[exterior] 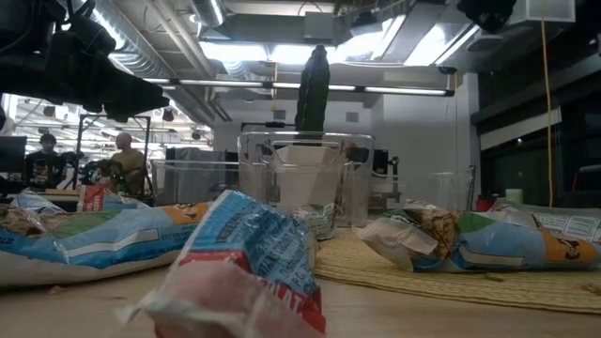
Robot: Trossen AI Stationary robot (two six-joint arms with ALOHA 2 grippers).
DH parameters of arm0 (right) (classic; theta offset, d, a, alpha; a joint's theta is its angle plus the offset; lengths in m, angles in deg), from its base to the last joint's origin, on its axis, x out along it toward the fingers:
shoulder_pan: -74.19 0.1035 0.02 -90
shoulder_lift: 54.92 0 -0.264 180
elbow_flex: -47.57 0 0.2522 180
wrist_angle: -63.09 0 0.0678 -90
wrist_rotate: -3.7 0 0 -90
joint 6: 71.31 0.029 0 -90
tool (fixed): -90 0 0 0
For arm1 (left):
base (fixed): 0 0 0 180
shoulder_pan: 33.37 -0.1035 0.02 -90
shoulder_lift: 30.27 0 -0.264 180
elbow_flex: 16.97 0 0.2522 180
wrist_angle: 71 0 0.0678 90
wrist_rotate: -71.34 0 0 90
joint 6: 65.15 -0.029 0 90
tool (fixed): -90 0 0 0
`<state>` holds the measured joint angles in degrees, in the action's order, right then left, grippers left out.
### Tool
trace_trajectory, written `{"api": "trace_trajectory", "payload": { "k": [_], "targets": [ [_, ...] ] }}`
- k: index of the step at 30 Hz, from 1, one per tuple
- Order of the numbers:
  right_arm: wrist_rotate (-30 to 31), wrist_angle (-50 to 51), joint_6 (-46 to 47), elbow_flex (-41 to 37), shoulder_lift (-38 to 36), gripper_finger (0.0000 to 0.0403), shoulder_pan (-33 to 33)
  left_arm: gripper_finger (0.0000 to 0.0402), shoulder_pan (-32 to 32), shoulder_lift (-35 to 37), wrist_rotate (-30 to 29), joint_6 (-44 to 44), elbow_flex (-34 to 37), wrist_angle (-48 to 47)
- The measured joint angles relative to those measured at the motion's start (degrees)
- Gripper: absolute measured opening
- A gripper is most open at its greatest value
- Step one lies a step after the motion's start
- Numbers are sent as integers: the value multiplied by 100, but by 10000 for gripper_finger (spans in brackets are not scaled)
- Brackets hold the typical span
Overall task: Pick and place Granola Bars by type
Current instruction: Put the red green granola bar into the right transparent bin
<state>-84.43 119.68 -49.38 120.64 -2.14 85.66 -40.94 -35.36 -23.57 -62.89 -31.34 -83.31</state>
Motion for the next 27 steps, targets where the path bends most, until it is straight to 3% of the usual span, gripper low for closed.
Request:
{"api": "trace_trajectory", "payload": {
  "k": [8,21,27],
  "targets": [
    [1,1177,820,1135,1496,190,161,190,-2,-1,0,0,-1,0],
    [15,1705,921,1147,2615,190,159,191,-2,-2,0,0,-2,0],
    [615,1685,1261,861,3023,190,159,189,-1,0,2,1,-1,0]
  ]
}}
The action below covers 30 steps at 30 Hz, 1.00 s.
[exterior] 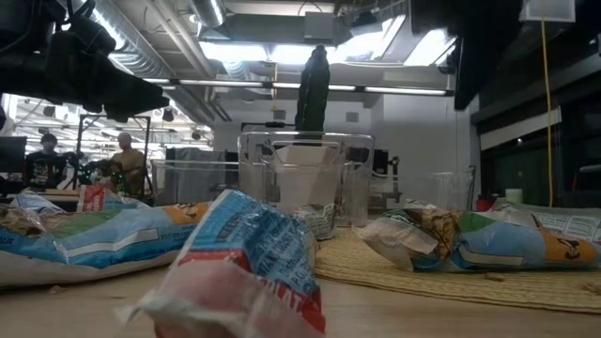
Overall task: Pick and place Granola Bars by type
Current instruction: Put the red green granola bar into the right transparent bin
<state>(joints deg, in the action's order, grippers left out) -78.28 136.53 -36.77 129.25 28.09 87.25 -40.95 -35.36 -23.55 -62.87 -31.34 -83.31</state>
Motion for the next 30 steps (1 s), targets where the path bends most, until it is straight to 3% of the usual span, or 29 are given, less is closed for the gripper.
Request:
{"api": "trace_trajectory", "payload": {
  "k": [9,18,30],
  "targets": [
    [54,59,1432,-1207,55,190,-125,189,-1,0,0,-1,1,0],
    [-57,91,1906,-1851,43,197,-120,189,-1,-2,1,-1,-1,0],
    [-228,-340,1904,-1706,43,334,-120,189,0,-2,-1,-1,-1,0]
  ]
}}
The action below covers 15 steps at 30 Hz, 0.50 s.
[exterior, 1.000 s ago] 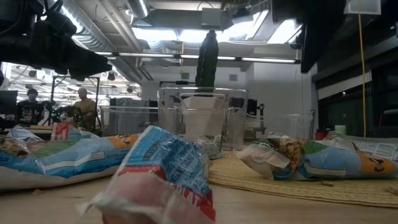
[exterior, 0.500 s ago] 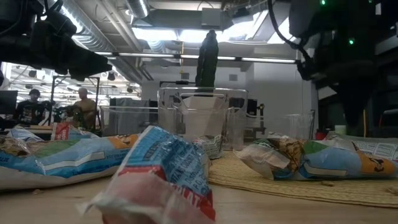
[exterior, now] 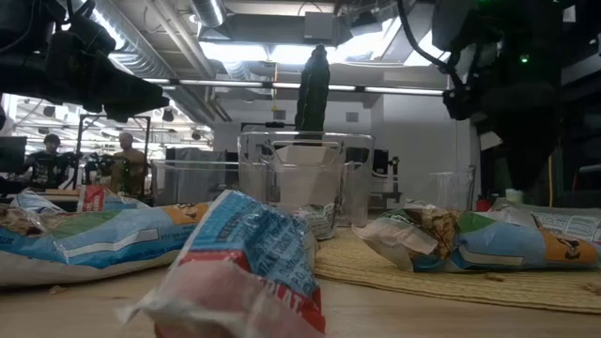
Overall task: Pick and place Granola Bars by type
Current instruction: Put the red green granola bar into the right transparent bin
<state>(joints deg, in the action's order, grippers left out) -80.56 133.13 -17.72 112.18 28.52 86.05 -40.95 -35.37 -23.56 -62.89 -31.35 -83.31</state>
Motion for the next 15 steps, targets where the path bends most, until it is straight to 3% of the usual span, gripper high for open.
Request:
{"api": "trace_trajectory", "payload": {
  "k": [6,15],
  "targets": [
    [-241,-967,-13,2,2,360,0,191,1,0,1,0,2,0],
    [-85,-1060,24,-266,4,355,2,191,1,0,1,0,2,0]
  ]
}}
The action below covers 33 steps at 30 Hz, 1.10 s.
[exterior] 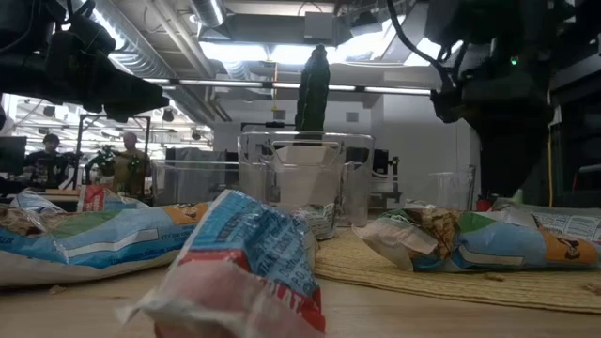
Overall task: Pick and place Granola Bars by type
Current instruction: Put the red green granola bar into the right transparent bin
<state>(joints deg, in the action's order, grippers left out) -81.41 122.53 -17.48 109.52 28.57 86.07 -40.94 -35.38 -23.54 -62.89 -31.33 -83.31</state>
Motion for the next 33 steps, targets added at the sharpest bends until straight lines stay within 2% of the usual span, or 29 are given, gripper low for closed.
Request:
{"api": "trace_trajectory", "payload": {
  "k": [9,16,33],
  "targets": [
    [54,-166,217,-485,2,355,0,191,0,0,0,0,-2,0],
    [61,-267,275,-523,2,347,0,189,-1,1,-1,0,-1,0],
    [59,-523,104,-525,2,193,-1,191,-1,1,0,0,0,0]
  ]
}}
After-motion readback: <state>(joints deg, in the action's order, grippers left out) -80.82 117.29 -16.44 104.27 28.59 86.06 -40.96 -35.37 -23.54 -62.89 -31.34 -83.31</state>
